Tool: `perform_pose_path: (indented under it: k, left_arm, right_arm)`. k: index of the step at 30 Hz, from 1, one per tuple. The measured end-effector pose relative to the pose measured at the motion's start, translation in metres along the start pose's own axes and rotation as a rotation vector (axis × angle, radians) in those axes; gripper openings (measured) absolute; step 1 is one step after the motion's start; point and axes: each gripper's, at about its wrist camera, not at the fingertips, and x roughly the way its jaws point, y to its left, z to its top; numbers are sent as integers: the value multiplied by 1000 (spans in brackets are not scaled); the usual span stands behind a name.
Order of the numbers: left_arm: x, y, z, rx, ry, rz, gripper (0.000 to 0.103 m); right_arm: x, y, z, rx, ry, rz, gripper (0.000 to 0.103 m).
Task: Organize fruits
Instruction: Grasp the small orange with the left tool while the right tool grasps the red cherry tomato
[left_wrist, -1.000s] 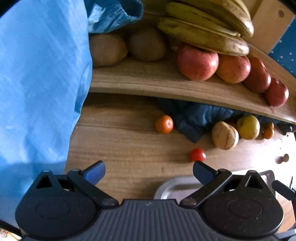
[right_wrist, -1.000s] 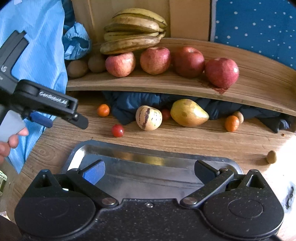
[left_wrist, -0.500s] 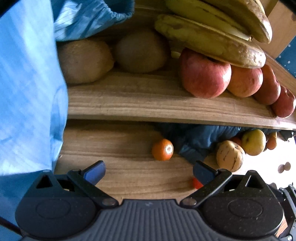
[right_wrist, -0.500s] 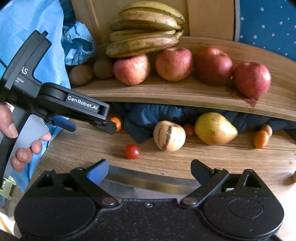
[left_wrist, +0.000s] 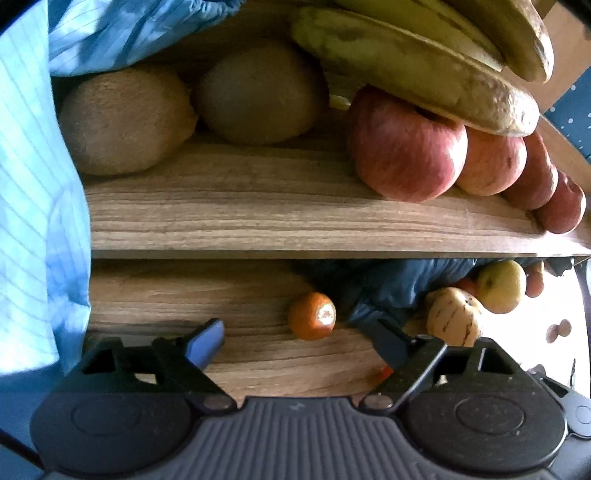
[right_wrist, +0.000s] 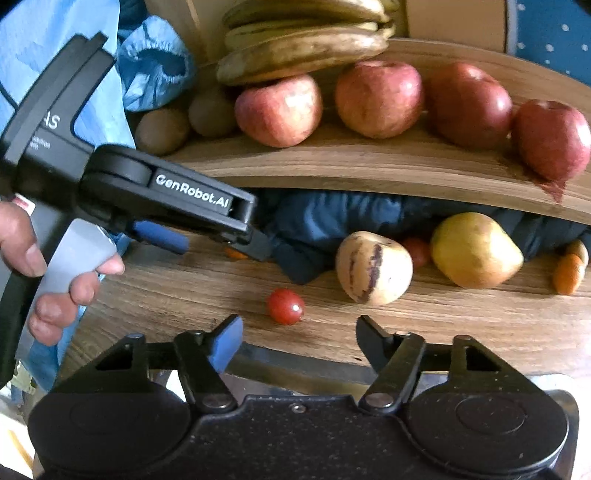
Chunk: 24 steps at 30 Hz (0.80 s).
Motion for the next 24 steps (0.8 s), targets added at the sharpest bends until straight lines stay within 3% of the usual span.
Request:
perform_pose_path:
  k: [6,15,20,24]
  left_arm:
    - [3,4,1,7,-12,-34,81]
    - [2,6,9,17,-20,-70,52]
    - [-4,6,3,29,-34,-55,37]
    - [0,-1,-3,38,-42,-45,32]
  right_arm:
    - [7,3,3,-24,13,5,56]
    - [19,10,9,-44,20,-5,44]
    - [22,13,9,-60,22,-20,43]
    - [25,15,8,-81,23,-38,39]
